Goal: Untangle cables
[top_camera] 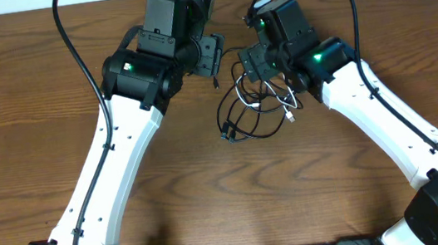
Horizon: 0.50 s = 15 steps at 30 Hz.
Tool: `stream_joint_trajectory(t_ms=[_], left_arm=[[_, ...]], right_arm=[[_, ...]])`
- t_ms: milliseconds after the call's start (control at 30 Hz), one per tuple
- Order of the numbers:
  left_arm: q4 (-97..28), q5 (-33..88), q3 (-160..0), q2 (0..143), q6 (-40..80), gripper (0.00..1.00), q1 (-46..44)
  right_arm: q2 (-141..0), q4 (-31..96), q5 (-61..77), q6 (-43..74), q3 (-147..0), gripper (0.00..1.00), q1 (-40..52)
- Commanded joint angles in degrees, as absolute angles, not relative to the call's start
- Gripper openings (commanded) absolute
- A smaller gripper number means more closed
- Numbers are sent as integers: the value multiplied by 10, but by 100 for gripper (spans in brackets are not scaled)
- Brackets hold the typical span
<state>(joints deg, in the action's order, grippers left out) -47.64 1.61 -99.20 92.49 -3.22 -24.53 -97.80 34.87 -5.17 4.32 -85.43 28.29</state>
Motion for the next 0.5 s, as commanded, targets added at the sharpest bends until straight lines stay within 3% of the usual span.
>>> stream_joint_trajectory(t_ms=[0, 133, 467], left_arm=[[-480, 21, -985, 928, -30, 69, -245], [-480, 21, -985, 928, -30, 69, -245], [-480, 21, -985, 928, -30, 69, -245]], right_arm=[[-979, 345, -57, 70, -855, 88, 281], [-982, 339, -60, 106, -855, 88, 282], [-994, 306, -151, 321, -855, 83, 282]])
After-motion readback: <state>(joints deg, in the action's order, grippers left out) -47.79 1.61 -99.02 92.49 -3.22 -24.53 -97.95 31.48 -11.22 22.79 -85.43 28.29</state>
